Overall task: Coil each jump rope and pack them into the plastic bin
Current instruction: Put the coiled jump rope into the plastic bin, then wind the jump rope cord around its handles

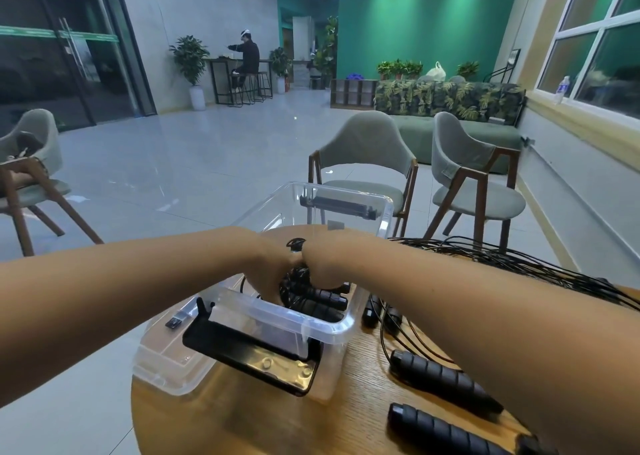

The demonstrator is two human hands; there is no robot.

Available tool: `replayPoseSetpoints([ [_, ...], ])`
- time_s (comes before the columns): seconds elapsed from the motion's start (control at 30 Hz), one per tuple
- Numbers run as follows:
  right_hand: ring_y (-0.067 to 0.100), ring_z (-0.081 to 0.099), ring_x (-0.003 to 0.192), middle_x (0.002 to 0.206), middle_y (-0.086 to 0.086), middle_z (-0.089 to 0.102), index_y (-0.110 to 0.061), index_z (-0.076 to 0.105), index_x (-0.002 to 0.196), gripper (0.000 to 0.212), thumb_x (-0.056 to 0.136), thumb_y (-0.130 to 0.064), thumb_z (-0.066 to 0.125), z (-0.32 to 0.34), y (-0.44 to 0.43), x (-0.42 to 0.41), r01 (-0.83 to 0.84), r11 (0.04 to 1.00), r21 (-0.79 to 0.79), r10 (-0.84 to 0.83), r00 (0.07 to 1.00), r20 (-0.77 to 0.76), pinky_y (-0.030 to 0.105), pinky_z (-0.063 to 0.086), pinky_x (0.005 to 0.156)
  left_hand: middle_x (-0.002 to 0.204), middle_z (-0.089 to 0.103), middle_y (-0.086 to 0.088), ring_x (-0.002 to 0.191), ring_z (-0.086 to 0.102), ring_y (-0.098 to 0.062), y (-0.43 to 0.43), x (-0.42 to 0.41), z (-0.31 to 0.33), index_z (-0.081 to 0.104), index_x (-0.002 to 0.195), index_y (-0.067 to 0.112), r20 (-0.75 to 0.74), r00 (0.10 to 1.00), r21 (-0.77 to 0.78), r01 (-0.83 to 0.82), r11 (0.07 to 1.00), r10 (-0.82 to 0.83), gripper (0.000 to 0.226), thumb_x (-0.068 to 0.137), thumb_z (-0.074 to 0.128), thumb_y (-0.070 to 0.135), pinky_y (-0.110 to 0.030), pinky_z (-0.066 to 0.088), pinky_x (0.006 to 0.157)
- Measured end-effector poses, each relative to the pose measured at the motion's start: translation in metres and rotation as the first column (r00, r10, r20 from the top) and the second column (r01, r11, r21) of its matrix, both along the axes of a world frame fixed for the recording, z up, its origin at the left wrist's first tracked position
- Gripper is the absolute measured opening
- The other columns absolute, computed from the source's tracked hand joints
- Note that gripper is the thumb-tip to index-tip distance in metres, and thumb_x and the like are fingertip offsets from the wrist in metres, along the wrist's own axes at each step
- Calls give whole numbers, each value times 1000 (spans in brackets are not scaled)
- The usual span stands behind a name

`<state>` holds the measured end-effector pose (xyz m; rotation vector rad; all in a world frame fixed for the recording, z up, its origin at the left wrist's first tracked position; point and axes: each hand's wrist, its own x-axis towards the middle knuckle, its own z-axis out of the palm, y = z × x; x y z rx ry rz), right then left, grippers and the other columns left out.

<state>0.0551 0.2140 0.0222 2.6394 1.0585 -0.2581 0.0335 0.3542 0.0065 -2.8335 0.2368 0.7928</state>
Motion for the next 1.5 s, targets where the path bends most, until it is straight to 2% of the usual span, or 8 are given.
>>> replayPoseSetpoints([
  [0.1,20,58,71,77,0,56,-19,50,72,30,101,-18,60,13,-10,10,-37,988,147,26,996,80,36,56,73,158,41,4,134,50,-24,-5,-10,20,16,161,33,50,999,-124,-1,992,8,108,80,82,60,-44,40,116],
  [0.27,26,65,95,103,3,72,-18,76,109,19,101,-29,62,34,-47,8,-78,927,368,52,995,81,33,49,72,134,65,1,110,56,-19,-20,-13,42,42,146,29,218,975,-127,-14,992,42,63,96,63,61,-38,46,100],
  [0.5,15,65,92,101,-4,72,-22,74,109,12,100,-25,66,46,-144,-14,-21,762,647,-27,998,64,36,57,80,111,71,10,92,64,-10,-87,-38,63,61,125,31,463,882,-378,103,920,92,42,96,59,62,-34,51,86],
  [0.6,5,65,87,98,-5,72,-24,74,111,11,103,-26,67,35,-195,-32,27,747,664,-51,999,17,23,53,74,113,69,5,95,63,-15,-119,-52,58,59,125,32,519,852,-347,144,927,62,47,92,63,65,-39,55,91],
  [0.73,1,64,90,98,-13,69,-27,73,114,14,103,-34,68,13,-256,-59,117,754,646,-107,993,-56,24,56,80,137,54,0,120,51,-23,-149,-68,46,59,127,32,708,706,-181,201,963,-14,52,88,64,66,-45,48,102],
  [1.07,-5,64,92,99,-20,71,-38,73,113,12,103,-40,68,-43,-356,-120,334,669,664,-279,941,-192,22,58,83,134,50,21,120,51,-6,-219,-91,-10,56,130,42,340,934,-443,262,857,-109,56,82,78,60,-27,47,101],
  [1.37,-4,64,96,101,-21,69,-38,73,116,15,102,-40,68,-85,-397,-144,389,635,668,-343,916,-208,27,59,84,143,39,19,128,43,-13,-239,-84,-76,43,134,48,250,950,-381,276,882,-189,87,62,83,75,-42,44,112],
  [1.5,-2,64,97,102,-20,68,-39,71,121,19,103,-42,66,-88,-399,-149,386,662,643,-333,919,-209,27,59,85,153,30,15,139,32,-18,-236,-82,-88,47,118,50,217,954,-327,269,906,-205,69,64,79,78,-48,33,120],
])
